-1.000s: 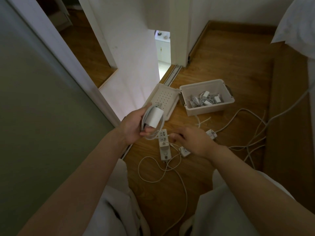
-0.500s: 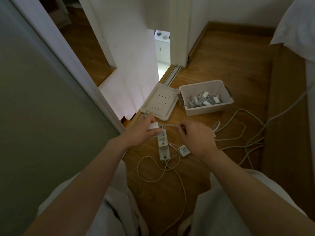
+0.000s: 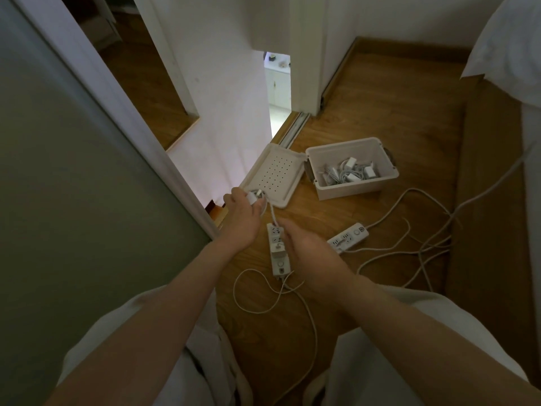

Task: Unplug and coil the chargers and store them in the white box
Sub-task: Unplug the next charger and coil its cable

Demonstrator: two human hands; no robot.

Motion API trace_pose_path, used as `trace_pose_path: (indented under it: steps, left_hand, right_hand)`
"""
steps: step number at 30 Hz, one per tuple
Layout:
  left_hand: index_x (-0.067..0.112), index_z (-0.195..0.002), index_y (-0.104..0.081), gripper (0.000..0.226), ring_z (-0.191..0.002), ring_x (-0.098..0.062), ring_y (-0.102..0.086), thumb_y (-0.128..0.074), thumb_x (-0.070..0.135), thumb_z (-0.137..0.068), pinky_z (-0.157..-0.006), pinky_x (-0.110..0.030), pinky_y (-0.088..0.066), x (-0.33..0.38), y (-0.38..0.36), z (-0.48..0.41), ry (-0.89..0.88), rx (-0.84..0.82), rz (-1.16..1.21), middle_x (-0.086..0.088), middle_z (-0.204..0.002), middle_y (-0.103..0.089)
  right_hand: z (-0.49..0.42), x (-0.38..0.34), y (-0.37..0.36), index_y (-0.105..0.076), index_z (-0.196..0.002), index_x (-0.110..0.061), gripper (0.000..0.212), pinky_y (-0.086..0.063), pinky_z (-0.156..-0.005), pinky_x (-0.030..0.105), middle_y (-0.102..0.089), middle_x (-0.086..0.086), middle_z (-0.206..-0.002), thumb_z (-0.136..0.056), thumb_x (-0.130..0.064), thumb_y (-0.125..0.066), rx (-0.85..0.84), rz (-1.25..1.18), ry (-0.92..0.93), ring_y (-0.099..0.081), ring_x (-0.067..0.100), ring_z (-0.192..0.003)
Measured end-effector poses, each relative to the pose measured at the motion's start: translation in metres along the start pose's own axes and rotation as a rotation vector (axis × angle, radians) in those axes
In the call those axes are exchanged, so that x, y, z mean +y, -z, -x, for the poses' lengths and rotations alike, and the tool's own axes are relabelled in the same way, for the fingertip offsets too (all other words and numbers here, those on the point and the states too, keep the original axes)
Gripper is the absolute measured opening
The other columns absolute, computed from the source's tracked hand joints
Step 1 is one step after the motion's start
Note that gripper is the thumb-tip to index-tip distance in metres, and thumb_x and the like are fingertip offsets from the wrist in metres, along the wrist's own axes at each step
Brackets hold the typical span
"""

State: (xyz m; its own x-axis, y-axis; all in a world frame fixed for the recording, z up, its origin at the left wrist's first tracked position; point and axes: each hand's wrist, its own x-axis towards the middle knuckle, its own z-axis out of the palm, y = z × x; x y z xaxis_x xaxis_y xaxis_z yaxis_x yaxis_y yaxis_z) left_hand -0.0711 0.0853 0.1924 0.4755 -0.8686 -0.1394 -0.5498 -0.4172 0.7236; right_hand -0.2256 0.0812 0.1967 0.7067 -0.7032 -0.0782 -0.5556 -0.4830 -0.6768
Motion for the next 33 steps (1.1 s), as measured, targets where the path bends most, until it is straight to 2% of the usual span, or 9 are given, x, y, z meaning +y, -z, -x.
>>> trace_pose_path:
  steps: [2,5,11,15,20,23,27,30,33]
  left_hand:
    - [0.007,-0.123,-0.028,0.038,-0.086,-0.014,-0.053,-0.035,0.037,-0.100,-0.061,-0.020,-0.047,0.006,-0.003,-0.003,0.180,-0.019,0.257,-0.010,-0.118,-0.043]
    - [0.012,-0.125,-0.033,0.038,-0.066,-0.015,-0.058,-0.032,0.041,-0.100,-0.049,-0.021,-0.053,0.019,-0.001,0.000,0.364,-0.054,0.566,-0.007,-0.089,-0.056]
    - [0.007,-0.104,-0.054,0.029,-0.077,-0.021,-0.054,-0.037,0.030,-0.101,-0.056,-0.028,-0.057,0.030,0.015,0.009,0.472,-0.229,1.388,-0.015,-0.094,-0.058]
    - [0.006,-0.101,-0.055,0.030,-0.078,-0.023,-0.050,-0.042,0.033,-0.098,-0.050,-0.028,-0.055,0.026,0.017,0.006,0.528,-0.274,1.513,-0.015,-0.093,-0.055]
    - [0.012,-0.085,-0.068,0.048,-0.057,-0.019,-0.046,-0.032,0.040,-0.101,-0.043,-0.023,-0.040,0.023,0.020,0.004,0.355,-0.338,1.134,-0.011,-0.074,-0.057]
    - [0.009,-0.105,-0.059,0.045,-0.045,-0.014,-0.053,-0.035,0.047,-0.098,-0.038,-0.020,-0.040,0.021,0.025,0.003,0.288,-0.346,0.740,-0.010,-0.075,-0.057]
    - [0.018,-0.090,-0.056,0.035,-0.048,-0.013,-0.055,-0.032,0.042,-0.100,-0.045,-0.024,-0.040,0.019,0.024,0.008,0.107,-0.364,0.144,-0.005,-0.071,-0.057]
    - [0.017,-0.092,-0.055,0.031,-0.054,-0.014,-0.054,-0.034,0.040,-0.100,-0.043,-0.019,-0.042,0.015,0.020,0.011,-0.010,-0.384,-0.027,-0.003,-0.073,-0.057]
    - [0.019,-0.096,-0.056,0.030,-0.076,-0.018,-0.058,-0.038,0.043,-0.098,-0.065,-0.029,-0.051,0.004,0.020,0.006,-0.103,-0.368,-0.290,0.001,-0.083,-0.055]
  right_hand:
    - [0.004,-0.004,-0.011,-0.026,-0.141,-0.028,0.047,-0.053,-0.081,0.035,-0.062,0.003,-0.112,-0.099,-0.010,-0.038,-0.100,0.074,0.044,-0.062,0.018,-0.094]
    - [0.005,-0.005,-0.019,-0.025,-0.143,-0.024,0.054,-0.047,-0.092,0.036,-0.054,0.006,-0.130,-0.095,-0.006,-0.042,-0.231,0.155,0.121,-0.056,0.023,-0.112]
    - [-0.001,0.012,-0.013,-0.035,-0.139,-0.028,0.051,-0.050,-0.091,0.038,-0.057,0.006,-0.126,-0.094,-0.004,-0.042,-0.235,0.175,0.080,-0.057,0.022,-0.110]
    - [-0.009,0.024,-0.001,-0.044,-0.134,-0.028,0.043,-0.051,-0.088,0.036,-0.060,0.002,-0.121,-0.095,-0.008,-0.043,-0.142,0.195,0.021,-0.058,0.019,-0.105]
    - [-0.017,0.036,-0.003,-0.055,-0.120,-0.027,0.031,-0.051,-0.080,0.033,-0.064,-0.003,-0.111,-0.095,-0.012,-0.048,-0.080,0.290,0.006,-0.061,0.017,-0.096]
    - [-0.019,0.041,-0.002,-0.058,-0.105,-0.026,0.021,-0.049,-0.083,0.032,-0.064,-0.005,-0.103,-0.094,-0.012,-0.049,-0.032,0.327,-0.019,-0.060,0.016,-0.094]
    - [-0.020,0.045,0.006,-0.058,-0.097,-0.022,0.016,-0.035,-0.093,0.030,-0.063,-0.003,-0.100,-0.098,-0.025,-0.043,-0.024,0.386,-0.009,-0.055,0.016,-0.097]
    - [-0.020,0.044,0.012,-0.058,-0.100,-0.018,0.025,-0.034,-0.094,0.030,-0.062,-0.001,-0.103,-0.099,-0.034,-0.039,-0.050,0.417,-0.051,-0.055,0.017,-0.100]
    - [-0.020,0.044,0.018,-0.058,-0.102,-0.017,0.029,-0.035,-0.093,0.031,-0.062,0.000,-0.103,-0.099,-0.037,-0.037,-0.002,0.455,-0.104,-0.056,0.018,-0.100]
